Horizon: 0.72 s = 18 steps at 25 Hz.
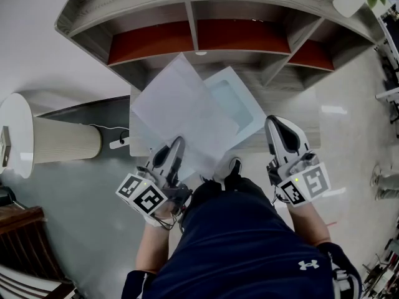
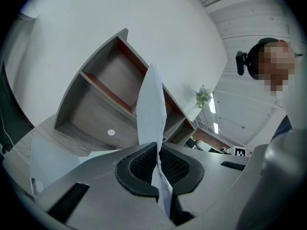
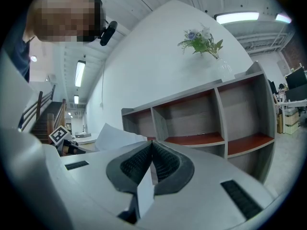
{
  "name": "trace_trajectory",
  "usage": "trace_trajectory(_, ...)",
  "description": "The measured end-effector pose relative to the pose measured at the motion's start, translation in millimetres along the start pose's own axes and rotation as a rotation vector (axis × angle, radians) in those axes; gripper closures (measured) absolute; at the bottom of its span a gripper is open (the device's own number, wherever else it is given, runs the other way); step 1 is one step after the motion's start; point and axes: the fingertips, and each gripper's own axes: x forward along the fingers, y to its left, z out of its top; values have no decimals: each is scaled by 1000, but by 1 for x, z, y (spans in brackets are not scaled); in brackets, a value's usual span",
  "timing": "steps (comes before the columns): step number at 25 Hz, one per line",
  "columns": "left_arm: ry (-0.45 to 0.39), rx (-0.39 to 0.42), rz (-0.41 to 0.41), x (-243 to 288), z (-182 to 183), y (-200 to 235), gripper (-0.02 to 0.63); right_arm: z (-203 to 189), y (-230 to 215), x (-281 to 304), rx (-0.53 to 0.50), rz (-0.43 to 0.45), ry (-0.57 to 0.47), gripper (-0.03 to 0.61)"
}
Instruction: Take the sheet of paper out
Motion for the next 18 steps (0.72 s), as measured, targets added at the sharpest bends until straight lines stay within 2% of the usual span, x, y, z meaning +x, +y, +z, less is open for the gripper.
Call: trace_trajectory(18, 8, 16, 5, 1, -1, 1, 598, 0, 0, 0, -2, 8, 1, 566)
